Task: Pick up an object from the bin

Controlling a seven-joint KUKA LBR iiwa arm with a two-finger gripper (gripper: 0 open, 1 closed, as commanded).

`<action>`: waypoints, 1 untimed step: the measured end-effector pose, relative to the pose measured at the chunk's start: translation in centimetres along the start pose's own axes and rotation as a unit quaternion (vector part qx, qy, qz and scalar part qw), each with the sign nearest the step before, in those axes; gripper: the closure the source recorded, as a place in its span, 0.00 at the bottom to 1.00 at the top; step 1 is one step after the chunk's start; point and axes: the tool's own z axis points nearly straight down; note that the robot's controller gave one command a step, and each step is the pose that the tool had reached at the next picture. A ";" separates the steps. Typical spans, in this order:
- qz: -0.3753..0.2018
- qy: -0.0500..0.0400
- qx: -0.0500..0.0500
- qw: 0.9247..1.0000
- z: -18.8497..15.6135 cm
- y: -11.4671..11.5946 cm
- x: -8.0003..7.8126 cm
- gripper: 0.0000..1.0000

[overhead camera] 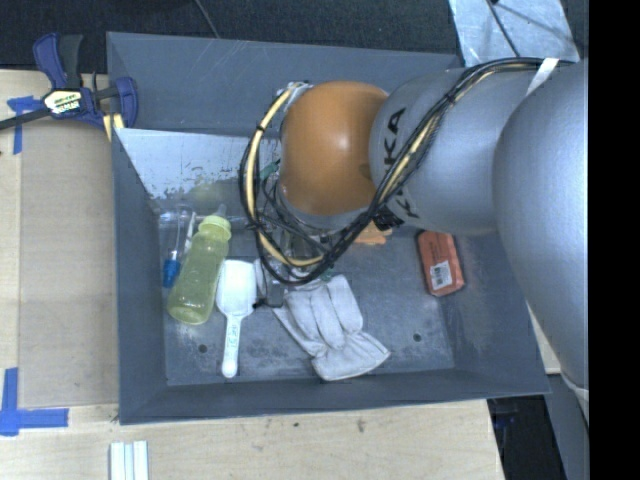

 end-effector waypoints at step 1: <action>-0.141 0.005 0.000 0.990 2.8 0.8 1.0 0.00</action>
Offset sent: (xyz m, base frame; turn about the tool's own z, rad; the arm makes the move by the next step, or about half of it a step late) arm -0.0254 0.0267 -0.0567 -0.6705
